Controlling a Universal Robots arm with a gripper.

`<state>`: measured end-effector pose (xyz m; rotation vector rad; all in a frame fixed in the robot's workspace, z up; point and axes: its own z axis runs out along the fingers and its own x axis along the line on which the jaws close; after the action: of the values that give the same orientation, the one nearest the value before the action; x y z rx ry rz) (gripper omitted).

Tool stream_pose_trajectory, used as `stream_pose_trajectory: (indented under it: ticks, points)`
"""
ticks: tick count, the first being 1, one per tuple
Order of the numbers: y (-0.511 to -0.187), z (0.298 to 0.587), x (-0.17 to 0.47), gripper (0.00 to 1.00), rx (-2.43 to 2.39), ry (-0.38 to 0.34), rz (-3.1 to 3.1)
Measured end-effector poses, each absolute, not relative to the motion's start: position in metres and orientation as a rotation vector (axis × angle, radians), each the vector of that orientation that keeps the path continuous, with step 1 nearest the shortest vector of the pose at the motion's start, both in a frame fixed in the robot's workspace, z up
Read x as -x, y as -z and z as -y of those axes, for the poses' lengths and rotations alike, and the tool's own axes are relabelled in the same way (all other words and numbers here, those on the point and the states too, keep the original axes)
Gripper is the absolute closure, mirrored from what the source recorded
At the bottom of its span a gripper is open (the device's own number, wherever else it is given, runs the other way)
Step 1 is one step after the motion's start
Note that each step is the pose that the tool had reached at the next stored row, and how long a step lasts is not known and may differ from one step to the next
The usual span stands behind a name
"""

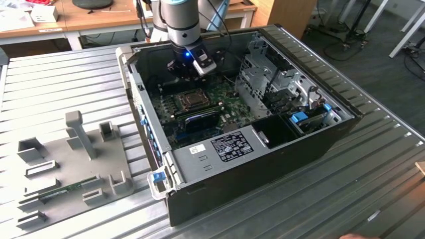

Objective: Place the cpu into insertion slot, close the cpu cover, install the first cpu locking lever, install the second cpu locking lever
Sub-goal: 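Install the first cpu locking lever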

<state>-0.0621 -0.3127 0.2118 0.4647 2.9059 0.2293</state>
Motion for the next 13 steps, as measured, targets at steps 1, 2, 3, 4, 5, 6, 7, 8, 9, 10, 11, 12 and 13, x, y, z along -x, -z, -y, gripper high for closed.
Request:
stream_pose_trajectory:
  ticks: [1, 2, 3, 4, 5, 6, 7, 8, 9, 10, 11, 12, 13]
  points:
    - [-0.2117, 0.3127, 0.0621, 0.9, -0.465, -0.229, -2.906]
    - [-0.2118, 0.3127, 0.0621, 0.9, -0.465, -0.229, -2.906]
    - [-0.2117, 0.3127, 0.0621, 0.9, -0.465, -0.229, -2.907]
    - [-0.2116, 0.3126, 0.0619, 0.9, -0.465, -0.229, -2.91]
    - [-0.2116, 0.3126, 0.062, 0.9, -0.467, -0.228, -2.915]
    - [-0.2115, 0.3127, 0.062, 0.9, -0.468, -0.227, -2.921]
    - [-0.2114, 0.3127, 0.062, 0.9, -0.47, -0.226, -2.929]
    - [-0.2113, 0.3126, 0.062, 0.9, -0.473, -0.224, -2.939]
    - [-0.2112, 0.3126, 0.062, 0.9, -0.475, -0.223, -2.946]
    - [-0.2112, 0.3127, 0.0621, 0.9, -0.475, -0.222, -2.947]
    - [-0.2113, 0.3127, 0.0621, 0.9, -0.476, -0.222, -2.948]
    - [-0.2113, 0.3127, 0.0621, 0.9, -0.476, -0.222, -2.948]
    - [-0.2112, 0.3127, 0.062, 0.9, -0.476, -0.222, -2.949]
